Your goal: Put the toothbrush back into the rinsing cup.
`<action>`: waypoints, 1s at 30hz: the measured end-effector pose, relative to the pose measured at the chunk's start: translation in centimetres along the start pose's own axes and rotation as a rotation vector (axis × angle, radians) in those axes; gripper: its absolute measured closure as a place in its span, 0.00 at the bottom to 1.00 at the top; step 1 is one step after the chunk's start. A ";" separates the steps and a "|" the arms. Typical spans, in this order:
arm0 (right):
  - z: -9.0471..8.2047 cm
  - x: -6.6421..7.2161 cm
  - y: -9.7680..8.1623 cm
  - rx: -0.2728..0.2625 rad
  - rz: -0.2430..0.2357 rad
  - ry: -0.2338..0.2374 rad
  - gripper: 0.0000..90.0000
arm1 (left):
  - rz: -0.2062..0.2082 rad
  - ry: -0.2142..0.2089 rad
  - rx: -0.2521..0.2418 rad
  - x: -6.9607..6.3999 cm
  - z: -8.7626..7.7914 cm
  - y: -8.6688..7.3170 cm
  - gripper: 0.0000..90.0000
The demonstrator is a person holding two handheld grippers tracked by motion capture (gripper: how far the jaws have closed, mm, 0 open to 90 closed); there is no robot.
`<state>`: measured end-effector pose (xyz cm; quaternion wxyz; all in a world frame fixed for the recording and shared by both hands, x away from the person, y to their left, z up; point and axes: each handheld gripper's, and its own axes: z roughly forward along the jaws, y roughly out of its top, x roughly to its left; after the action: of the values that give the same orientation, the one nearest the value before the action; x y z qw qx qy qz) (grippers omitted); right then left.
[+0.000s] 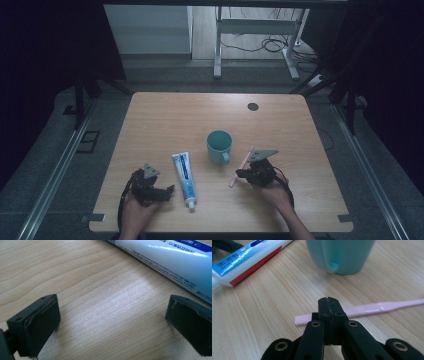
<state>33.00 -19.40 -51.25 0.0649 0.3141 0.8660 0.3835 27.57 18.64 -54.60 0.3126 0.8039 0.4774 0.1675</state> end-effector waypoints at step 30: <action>0.9 0.1 -1.4 0.058 0.003 0.003 0.98 | 0.000 0.000 0.000 0.0 0.0 0.0 0.00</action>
<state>32.49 -19.51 -52.86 0.0537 0.3167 0.8764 0.3588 27.57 18.64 -54.60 0.3126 0.8040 0.4773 0.1675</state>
